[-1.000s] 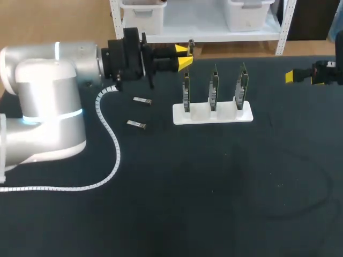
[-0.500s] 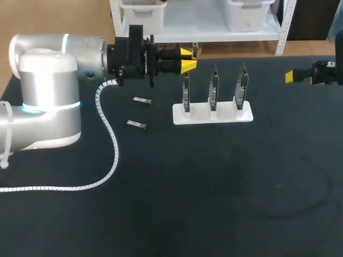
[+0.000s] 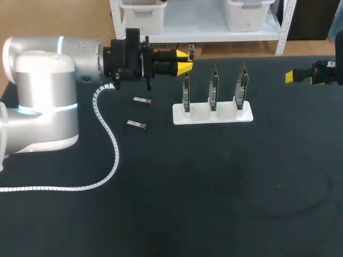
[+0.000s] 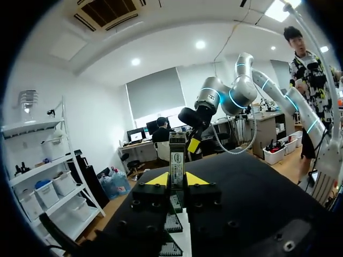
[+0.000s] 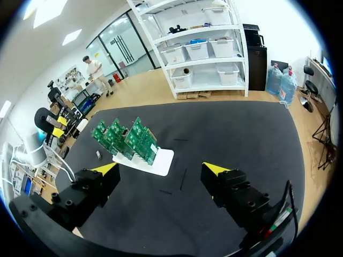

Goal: Pick up the optical module with the left hand, and insert it into the network port with the right hand.

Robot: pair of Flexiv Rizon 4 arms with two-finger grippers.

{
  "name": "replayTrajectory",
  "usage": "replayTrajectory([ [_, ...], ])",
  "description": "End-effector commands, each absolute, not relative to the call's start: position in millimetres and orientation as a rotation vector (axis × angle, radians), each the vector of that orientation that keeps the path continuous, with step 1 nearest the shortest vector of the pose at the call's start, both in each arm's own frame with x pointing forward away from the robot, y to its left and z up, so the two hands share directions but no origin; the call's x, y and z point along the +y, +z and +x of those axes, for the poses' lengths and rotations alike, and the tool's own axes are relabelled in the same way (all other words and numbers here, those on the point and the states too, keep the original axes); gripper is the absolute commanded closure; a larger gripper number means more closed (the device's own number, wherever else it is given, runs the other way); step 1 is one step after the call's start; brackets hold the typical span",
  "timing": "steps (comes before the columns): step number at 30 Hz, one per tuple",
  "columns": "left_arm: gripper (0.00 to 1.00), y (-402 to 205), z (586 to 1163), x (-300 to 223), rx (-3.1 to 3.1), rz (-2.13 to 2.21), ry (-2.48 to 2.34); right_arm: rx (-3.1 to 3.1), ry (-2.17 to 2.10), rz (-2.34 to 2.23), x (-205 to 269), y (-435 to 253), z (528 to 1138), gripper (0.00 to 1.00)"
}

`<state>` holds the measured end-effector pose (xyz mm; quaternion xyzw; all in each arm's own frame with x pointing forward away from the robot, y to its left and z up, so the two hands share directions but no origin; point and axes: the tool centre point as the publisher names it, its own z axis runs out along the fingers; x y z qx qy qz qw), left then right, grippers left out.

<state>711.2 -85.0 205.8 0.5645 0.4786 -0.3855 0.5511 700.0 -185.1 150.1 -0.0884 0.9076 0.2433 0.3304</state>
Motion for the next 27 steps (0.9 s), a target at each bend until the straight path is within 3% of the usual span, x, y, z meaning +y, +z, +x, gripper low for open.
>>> replayTrajectory([
  [1, 1.0, 203.7, 717.4, -91.0, 1.127, 1.339, -0.902, 2.374, 0.636, -0.231, -185.1, 150.0, 700.0, 0.0],
  [27, 1.0, 206.4, 721.0, -95.5, 1.142, 1.377, -0.912, 2.374, 0.636, -0.231, -185.1, 150.0, 700.0, 0.0],
])
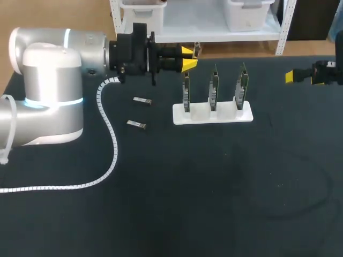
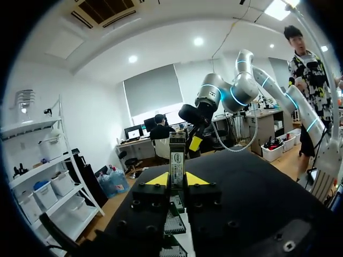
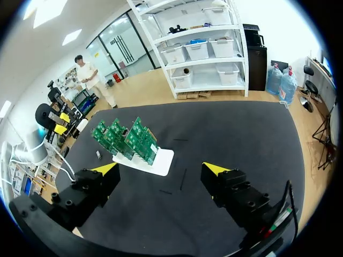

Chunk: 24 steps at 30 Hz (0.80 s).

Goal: Pick up the optical module with the left hand, and insert it into the network port with the right hand.

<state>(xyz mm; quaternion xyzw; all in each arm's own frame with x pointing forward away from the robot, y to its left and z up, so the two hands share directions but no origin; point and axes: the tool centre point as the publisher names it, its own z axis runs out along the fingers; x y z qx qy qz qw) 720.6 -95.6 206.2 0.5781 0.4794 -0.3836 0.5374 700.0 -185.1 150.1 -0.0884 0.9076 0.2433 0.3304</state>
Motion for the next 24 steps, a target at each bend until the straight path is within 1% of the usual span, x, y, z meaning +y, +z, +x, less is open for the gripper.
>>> replayTrajectory([
  [1, 1.0, 206, 721, -95, 1.142, 1.377, -0.912, 2.374, 0.636, -0.231, -185, 150, 700, 0.0],
  [8, 1.0, 210, 721, -97, 1.139, 1.379, -0.927, 2.374, 0.636, -0.231, -185, 150, 700, 0.0],
  [14, 1.0, 221, 709, -91, 1.138, 1.315, -0.951, 2.374, 0.636, -0.231, -185, 150, 700, 0.0],
  [24, 1.0, 217, 698, -88, 1.169, 1.265, -1.01, 2.374, 0.636, -0.231, -185, 150, 700, 0.0],
])
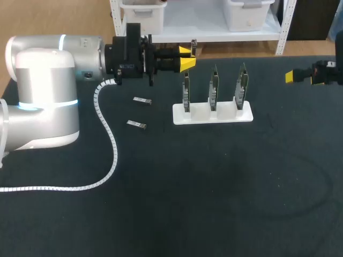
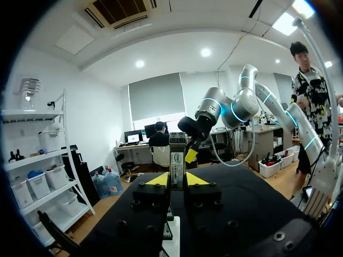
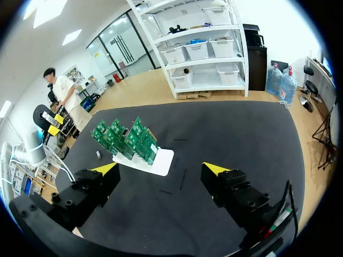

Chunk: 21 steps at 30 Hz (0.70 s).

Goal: Pick up the optical module with the left hand, and insert it into the network port with the right hand.

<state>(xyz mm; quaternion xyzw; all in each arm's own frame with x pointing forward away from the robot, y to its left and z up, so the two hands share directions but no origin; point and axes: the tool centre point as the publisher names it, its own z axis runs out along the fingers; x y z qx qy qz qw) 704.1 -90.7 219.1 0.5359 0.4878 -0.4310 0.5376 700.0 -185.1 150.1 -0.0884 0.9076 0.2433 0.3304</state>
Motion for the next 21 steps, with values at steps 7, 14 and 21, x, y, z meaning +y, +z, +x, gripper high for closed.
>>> replayTrajectory([
  [7, 1.0, 217, 701, -88, 1.181, 1.269, -1.024, 2.374, 0.636, -0.231, -185, 150, 700, 0.0],
  [14, 1.0, 211, 711, -84, 1.204, 1.264, -1.042, 2.374, 0.636, -0.231, -185, 150, 700, 0.0],
  [21, 1.0, 206, 722, -86, 1.199, 1.279, -1.044, 2.374, 0.636, -0.231, -185, 150, 700, 0.0],
])
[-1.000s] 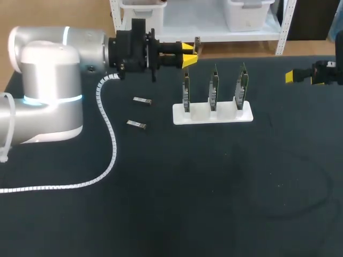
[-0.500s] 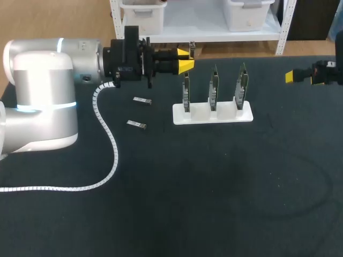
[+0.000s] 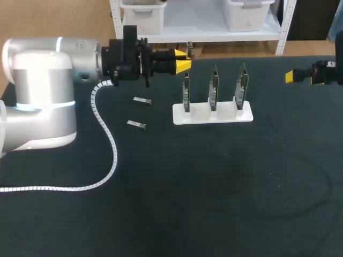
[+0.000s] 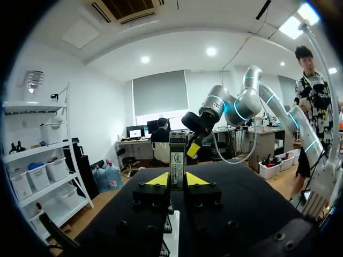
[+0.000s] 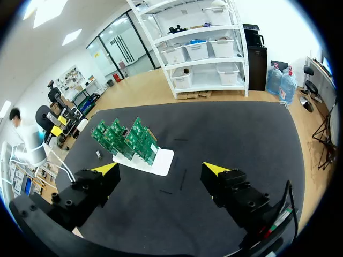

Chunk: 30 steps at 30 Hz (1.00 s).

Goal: Pick up the optical module with the left hand, and insert it into the network port with the right hand.

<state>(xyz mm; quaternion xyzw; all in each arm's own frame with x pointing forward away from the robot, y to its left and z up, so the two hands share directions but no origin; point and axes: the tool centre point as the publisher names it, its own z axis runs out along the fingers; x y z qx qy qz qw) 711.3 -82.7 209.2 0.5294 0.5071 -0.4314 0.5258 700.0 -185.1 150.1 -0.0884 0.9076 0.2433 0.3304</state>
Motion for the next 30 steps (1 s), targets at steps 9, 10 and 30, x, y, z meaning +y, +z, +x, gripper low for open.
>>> replayTrajectory([
  [9, 1.0, 203, 730, -94, 1.182, 1.288, -1.072, 2.374, 0.636, -0.231, -185, 150, 700, 0.0],
  [10, 1.0, 203, 730, -96, 1.175, 1.287, -1.071, 2.374, 0.636, -0.231, -185, 150, 700, 0.0],
  [30, 1.0, 206, 696, -113, 1.188, 1.294, -1.106, 2.374, 0.636, -0.231, -185, 150, 700, 0.0],
])
